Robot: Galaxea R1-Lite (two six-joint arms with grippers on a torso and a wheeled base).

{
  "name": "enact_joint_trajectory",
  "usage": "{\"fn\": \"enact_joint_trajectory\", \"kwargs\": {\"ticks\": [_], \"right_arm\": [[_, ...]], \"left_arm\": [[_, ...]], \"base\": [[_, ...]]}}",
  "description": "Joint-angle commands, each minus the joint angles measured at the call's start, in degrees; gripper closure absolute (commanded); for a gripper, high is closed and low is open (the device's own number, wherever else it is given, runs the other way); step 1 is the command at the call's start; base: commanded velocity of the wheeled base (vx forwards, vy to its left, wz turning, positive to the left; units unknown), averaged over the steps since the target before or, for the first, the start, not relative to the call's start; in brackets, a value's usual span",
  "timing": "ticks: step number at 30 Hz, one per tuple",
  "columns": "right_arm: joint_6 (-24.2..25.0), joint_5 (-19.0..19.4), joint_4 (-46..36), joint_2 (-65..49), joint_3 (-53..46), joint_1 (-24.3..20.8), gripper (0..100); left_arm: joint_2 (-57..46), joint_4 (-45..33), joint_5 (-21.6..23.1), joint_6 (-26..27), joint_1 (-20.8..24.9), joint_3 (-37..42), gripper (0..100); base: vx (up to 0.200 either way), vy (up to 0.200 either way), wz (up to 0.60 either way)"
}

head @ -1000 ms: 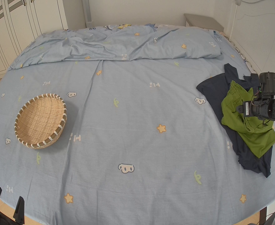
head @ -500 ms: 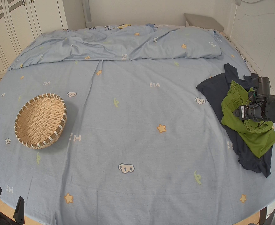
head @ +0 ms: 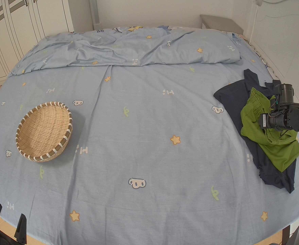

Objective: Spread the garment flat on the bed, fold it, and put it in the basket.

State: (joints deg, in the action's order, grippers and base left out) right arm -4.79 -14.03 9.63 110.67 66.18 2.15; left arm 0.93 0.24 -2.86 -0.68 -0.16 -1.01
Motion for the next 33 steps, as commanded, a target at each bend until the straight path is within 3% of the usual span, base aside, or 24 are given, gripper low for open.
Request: {"fn": "enact_joint_trajectory", "kwargs": {"ticks": [1,11,15,20,22,23,33], "right_arm": [[-0.04,0.67,-0.05,1.04,0.53,0.75,100],[0.04,4.63,-0.93,1.48,0.97,1.19,100],[1.54,6.65,-7.96,-4.14,3.08,0.32,100],[11.47,14.56,-30.90,-12.49,13.89,-5.66,100],[13.32,15.17,-33.80,-13.11,15.64,-6.72,100],[16.30,15.53,-37.76,-13.55,17.93,-9.70,100],[25.71,15.61,-38.55,-13.72,17.14,-27.28,100]], "left_arm": [[-0.93,0.02,-0.04,-0.02,-0.02,1.01,0],[-0.93,0.02,-0.04,-0.02,-0.02,1.01,0],[-0.93,0.02,-0.12,-0.02,-0.02,1.01,0],[-0.93,0.02,-0.04,-0.02,-0.02,1.01,0],[-0.93,0.02,-0.04,-0.02,-0.02,1.01,0],[-0.93,0.02,-0.04,-0.02,-0.02,1.01,0],[-0.93,0.02,-0.04,-0.02,-0.02,1.01,0]], "base": [[0.000,0.000,0.00],[0.000,0.000,0.00],[0.000,0.000,0.00],[0.000,0.000,0.00],[0.000,0.000,0.00],[0.000,0.000,0.00],[0.000,0.000,0.00]]}}
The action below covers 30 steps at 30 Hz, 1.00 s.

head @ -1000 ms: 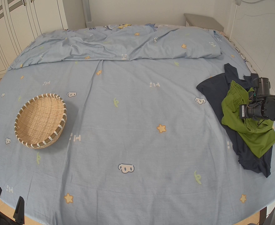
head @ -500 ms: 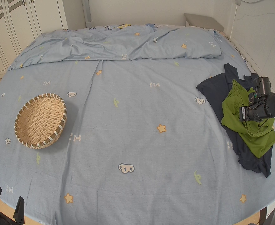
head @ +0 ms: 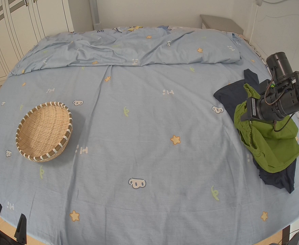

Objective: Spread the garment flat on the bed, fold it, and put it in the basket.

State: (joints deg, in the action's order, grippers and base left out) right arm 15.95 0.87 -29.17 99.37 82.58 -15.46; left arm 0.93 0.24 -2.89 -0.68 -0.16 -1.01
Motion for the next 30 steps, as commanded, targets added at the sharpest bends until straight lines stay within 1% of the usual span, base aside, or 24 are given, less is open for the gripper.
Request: {"fn": "enact_joint_trajectory", "kwargs": {"ticks": [1,2,3,4,5,6,7,8,9,10,11,12,13,15,16,17,18,20,24,27,30], "right_arm": [[4.97,0.72,0.26,-2.42,0.74,-9.68,100],[7.08,0.72,1.93,-2.07,1.18,-12.67,100],[7.87,0.63,2.63,-2.07,1.36,-13.72,100],[9.81,0.63,4.21,-1.89,1.97,-16.10,100],[10.07,0.63,4.39,-1.81,2.06,-16.45,100],[12.53,0.45,4.91,-0.14,3.82,-20.58,100],[12.53,0.45,4.91,-0.14,3.82,-20.58,100],[13.85,0.19,4.74,1.97,5.66,-25.06,100],[14.20,0.10,4.74,2.59,6.37,-27.08,100],[14.20,0.10,4.74,2.59,6.37,-27.08,100],[14.73,-0.25,4.83,3.55,7.77,-32.09,100],[14.82,-0.34,4.83,3.64,7.95,-32.44,100],[15.17,-0.87,4.91,4.87,9.62,-36.40,100],[15.17,-2.10,4.91,7.07,11.82,-39.74,100],[15.26,-2.71,5.00,8.30,12.87,-40.79,100],[15.26,-2.89,5.00,8.48,12.96,-40.88,100],[15.26,-3.94,5.35,10.94,14.28,-42.11,100],[15.26,-4.91,5.27,14.45,15.51,-42.99,100],[15.61,-5.00,5.44,17.35,15.77,-44.13,100],[16.84,-5.17,5.62,20.17,15.77,-45.89,100],[16.84,-5.17,5.62,21.57,15.86,-46.24,100]], "left_arm": [[-0.93,0.02,-0.01,-0.02,-0.02,1.01,0],[-0.93,0.02,-0.01,-0.02,-0.02,1.01,0],[-0.93,0.02,-0.01,-0.02,-0.02,1.01,0],[-0.93,0.02,-0.01,-0.02,-0.02,1.01,0],[-0.93,0.02,-0.01,-0.02,-0.02,1.01,0],[-0.93,0.02,-0.01,-0.02,-0.02,1.01,0],[-0.93,0.02,-0.01,-0.02,-0.02,1.01,0],[-0.93,0.02,-0.01,-0.02,-0.02,1.01,0],[-0.93,0.02,-0.01,-0.02,-0.02,1.01,0],[-0.93,0.02,-0.01,-0.02,-0.02,1.01,0],[-0.93,0.02,-0.01,-0.02,-0.02,1.01,0],[-0.93,0.02,-0.01,-0.02,-0.02,1.01,0],[-0.93,0.02,-0.01,-0.02,-0.02,1.01,0],[-0.93,0.02,-0.01,-0.02,-0.02,1.01,0],[-0.93,0.02,-0.01,-0.02,-0.02,1.01,0],[-0.93,0.02,-0.01,-0.02,-0.02,1.01,0],[-0.93,0.02,-0.01,-0.02,-0.02,1.01,0],[-0.93,0.02,-0.01,-0.02,-0.02,1.01,0],[-0.93,0.02,-0.01,-0.02,-0.02,1.01,0],[-0.93,0.02,-0.01,-0.02,-0.02,1.01,0],[-0.93,0.02,-0.01,-0.02,-0.02,1.01,0]], "base": [[0.000,0.000,0.00],[0.000,0.000,0.00],[0.000,0.000,0.00],[0.000,0.000,0.00],[0.000,0.000,0.00],[0.000,0.000,0.00],[0.000,0.000,0.00],[0.000,0.000,0.00],[0.000,0.000,0.00],[0.000,0.000,0.00],[0.000,0.000,0.00],[0.000,0.000,0.00],[0.000,0.000,0.00],[0.000,0.000,0.00],[0.000,0.000,0.00],[0.000,0.000,0.00],[0.000,0.000,0.00],[0.000,0.000,0.00],[0.000,0.000,0.00],[0.000,0.000,0.00],[0.000,0.000,0.00]]}}
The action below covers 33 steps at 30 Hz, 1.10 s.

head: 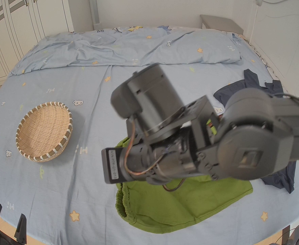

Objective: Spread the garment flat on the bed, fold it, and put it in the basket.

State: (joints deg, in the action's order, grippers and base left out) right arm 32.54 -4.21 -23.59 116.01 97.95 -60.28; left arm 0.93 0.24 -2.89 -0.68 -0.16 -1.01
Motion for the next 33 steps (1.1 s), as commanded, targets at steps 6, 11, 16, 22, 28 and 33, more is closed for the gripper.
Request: {"fn": "enact_joint_trajectory", "kwargs": {"ticks": [6,11,16,22,28,33], "right_arm": [[0.16,-0.10,-0.14,7.30,2.24,-1.42,0],[0.07,-0.10,-0.58,7.30,1.98,-1.42,0],[0.07,-0.10,-0.84,6.51,1.37,-0.27,0],[0.25,1.66,-1.64,-17.48,-16.56,12.65,0],[-1.07,14.31,10.93,-40.07,-45.48,31.63,0],[-2.83,23.37,27.46,-45.25,-64.73,44.29,0]], "left_arm": [[-0.93,0.02,-0.01,-0.11,-0.02,1.01,0],[-0.93,0.02,-0.01,-0.02,-0.02,1.01,0],[-0.93,0.02,-0.01,-0.02,-0.02,1.01,0],[-0.93,0.02,-0.01,-0.02,-0.02,1.01,0],[-0.93,0.02,-0.01,0.07,-0.11,1.01,0],[-0.93,0.02,0.25,0.24,-0.11,1.01,0]], "base": [[0.000,0.000,0.00],[0.000,0.000,0.00],[0.000,0.000,0.00],[0.000,0.000,0.00],[0.000,0.000,0.00],[0.000,0.000,0.00]]}}
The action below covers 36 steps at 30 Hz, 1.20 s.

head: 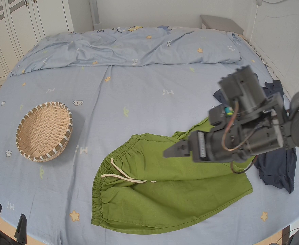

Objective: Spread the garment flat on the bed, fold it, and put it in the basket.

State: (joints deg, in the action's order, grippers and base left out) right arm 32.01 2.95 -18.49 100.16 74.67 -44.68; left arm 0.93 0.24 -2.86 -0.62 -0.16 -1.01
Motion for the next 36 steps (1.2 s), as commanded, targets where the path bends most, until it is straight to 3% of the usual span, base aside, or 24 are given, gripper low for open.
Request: {"fn": "enact_joint_trajectory", "kwargs": {"ticks": [1,4,8,11,12,13,15,16,17,18,19,20,22,24,25,27,31,32,36], "right_arm": [[-2.04,16.91,24.38,-29.49,-43.20,29.83,0],[-1.87,17.53,30.62,-29.23,-48.56,32.55,0],[-2.39,17.35,33.96,-28.61,-50.85,32.73,0],[-2.57,17.26,35.98,-27.30,-50.85,32.37,0],[-2.74,17.26,36.69,-26.86,-50.59,32.20,0],[-3.45,17.26,37.48,-26.51,-50.41,32.29,0],[-3.80,17.18,37.92,-26.07,-50.41,32.37,0],[-3.98,17.09,38.09,-25.28,-50.50,32.29,0],[-4.06,17.00,38.09,-25.19,-50.50,32.29,0],[-4.77,16.39,38.09,-24.04,-50.76,32.20,0],[-4.77,16.39,38.09,-24.04,-50.76,32.20,0],[-7.14,14.63,38.09,-22.81,-51.38,32.64,0],[-10.66,12.34,38.36,-22.11,-52.17,32.81,0],[-11.45,11.90,38.62,-21.94,-52.34,32.81,0],[-12.59,11.55,41.70,-20.79,-52.52,33.34,0],[-11.89,12.25,46.00,-19.74,-52.52,33.08,0],[-12.06,13.13,50.22,-17.63,-52.08,32.99,0],[-11.53,12.87,52.33,-16.93,-51.90,32.81,0],[-11.71,11.73,52.95,-14.90,-51.99,33.52,0]], "left_arm": [[-0.93,-0.07,0.05,0.09,-0.02,1.01,0],[-0.93,-0.07,0.32,0.62,-0.02,1.01,0],[-0.93,0.11,2.25,2.91,-0.19,1.01,0],[-0.93,1.60,4.53,2.56,-0.02,-3.47,0],[0.48,2.48,6.03,-0.87,0.60,-12.44,0],[6.90,-0.33,7.61,-9.40,2.71,-25.36,0],[11.99,-5.43,8.93,-12.56,4.03,-31.33,0],[17.71,-12.90,14.03,-11.07,4.55,-34.76,0],[18.23,-13.34,14.64,-10.98,4.64,-34.94,0],[26.14,-17.56,22.90,-11.42,5.08,-35.11,0],[26.14,-17.56,22.90,-11.42,5.08,-35.11,0],[36.16,-19.14,31.52,-14.67,5.17,-34.14,0],[44.43,-18.09,37.49,-17.75,5.34,-32.65,0],[46.45,-17.56,38.99,-18.27,5.34,-32.30,0],[56.91,-13.87,46.55,-18.36,5.78,-30.72,0],[64.29,-10.79,50.15,-17.92,6.05,-30.19,0],[75.54,-5.25,50.85,-16.78,6.31,-30.28,0],[83.18,-2.62,50.68,-15.02,6.49,-29.84,0],[91.53,-2.44,49.97,-10.36,8.42,-28.34,0]], "base": [[0.000,0.000,0.00],[0.000,0.000,0.00],[0.000,0.000,0.00],[0.000,0.000,0.00],[0.000,0.000,0.00],[0.000,0.000,0.00],[0.000,0.000,0.00],[0.000,0.000,0.00],[0.000,0.000,0.00],[0.000,0.000,0.00],[0.000,0.000,0.00],[0.000,0.000,0.00],[0.000,0.000,0.00],[0.000,0.000,0.00],[0.000,0.000,0.00],[0.000,0.000,0.00],[0.000,0.000,0.00],[0.000,0.000,0.00],[0.000,0.000,0.00]]}}
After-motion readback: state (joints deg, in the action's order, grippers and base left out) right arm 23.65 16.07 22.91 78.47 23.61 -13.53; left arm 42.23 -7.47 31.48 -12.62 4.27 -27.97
